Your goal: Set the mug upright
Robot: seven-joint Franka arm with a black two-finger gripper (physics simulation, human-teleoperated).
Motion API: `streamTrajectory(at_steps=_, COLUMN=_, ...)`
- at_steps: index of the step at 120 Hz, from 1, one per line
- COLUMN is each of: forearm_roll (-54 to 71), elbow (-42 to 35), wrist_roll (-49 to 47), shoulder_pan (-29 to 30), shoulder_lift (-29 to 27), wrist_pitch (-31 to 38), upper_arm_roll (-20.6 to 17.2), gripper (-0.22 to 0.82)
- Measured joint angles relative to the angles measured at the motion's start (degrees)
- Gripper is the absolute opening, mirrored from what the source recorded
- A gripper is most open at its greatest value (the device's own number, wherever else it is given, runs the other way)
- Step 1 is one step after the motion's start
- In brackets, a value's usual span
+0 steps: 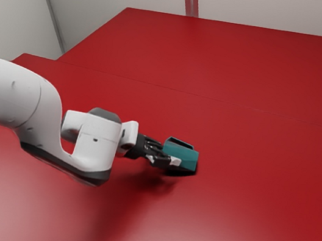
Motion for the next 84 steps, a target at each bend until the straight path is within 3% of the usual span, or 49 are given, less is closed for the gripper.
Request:
streamTrajectory(at_steps=13, forearm_roll=0.2, elbow=1.2, wrist_roll=0.4, shoulder_pan=0.0, shoulder_lift=-0.2, wrist_pitch=0.3, upper_arm_roll=0.1, gripper=-0.02)
streamTrajectory(at_steps=30, forearm_roll=1.9, elbow=2.9, wrist_roll=0.8, shoulder_pan=0.1, shoulder_lift=-0.5, wrist_pitch=0.6, upper_arm_roll=0.4, gripper=-0.11)
streamTrajectory(at_steps=67, forearm_roll=4.1, elbow=4.1, wrist_roll=1.4, shoulder_pan=0.1, shoulder_lift=-1.4, wrist_pitch=2.1, upper_arm_roll=0.6, gripper=-0.16)
streamTrajectory(at_steps=84, forearm_roll=17.2, elbow=10.1, wrist_roll=0.1, shoulder_pan=0.7, shoulder_lift=-1.1, wrist_pitch=2.4, upper_arm_roll=3.0, gripper=-0.17)
